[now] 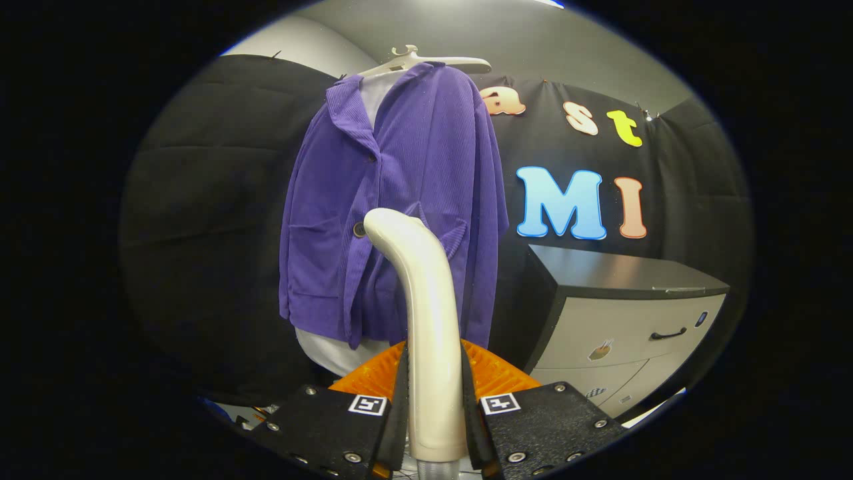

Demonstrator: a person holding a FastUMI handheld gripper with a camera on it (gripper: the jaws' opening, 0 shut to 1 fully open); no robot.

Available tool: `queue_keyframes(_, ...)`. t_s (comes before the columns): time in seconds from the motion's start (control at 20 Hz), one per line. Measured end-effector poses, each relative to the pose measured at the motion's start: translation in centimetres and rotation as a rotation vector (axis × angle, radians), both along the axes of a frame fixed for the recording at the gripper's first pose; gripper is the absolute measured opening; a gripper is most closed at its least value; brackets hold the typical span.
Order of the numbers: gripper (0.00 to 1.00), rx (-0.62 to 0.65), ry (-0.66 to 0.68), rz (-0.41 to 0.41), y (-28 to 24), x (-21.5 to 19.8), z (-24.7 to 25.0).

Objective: Iron the clothes twice with a garment steamer, once on the left side and once on the right side.

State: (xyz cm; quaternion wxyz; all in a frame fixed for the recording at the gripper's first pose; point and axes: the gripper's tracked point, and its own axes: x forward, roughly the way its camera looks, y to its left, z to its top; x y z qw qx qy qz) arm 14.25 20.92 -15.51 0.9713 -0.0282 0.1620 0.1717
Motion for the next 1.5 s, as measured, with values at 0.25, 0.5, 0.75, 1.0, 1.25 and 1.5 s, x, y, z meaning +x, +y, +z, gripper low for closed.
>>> queue_keyframes(0.25, 0.37, -0.038, 0.067, 0.000, -0.4, -1.4, -4.1)
queue_keyframes(0.5, 0.37, -0.046, 0.129, -0.008, -1.1, -3.1, -7.0)
queue_keyframes(0.75, 0.37, 0.000, 0.071, -0.010, -1.3, -3.5, -3.8)
queue_keyframes(1.0, 0.37, 0.044, -0.045, 0.020, 0.1, -2.8, 2.8)
queue_keyframes(1.25, 0.37, 0.095, -0.138, 0.054, 2.3, -1.6, 9.6)
queue_keyframes(1.5, 0.37, 0.164, -0.230, 0.075, 5.1, -0.1, 16.8)
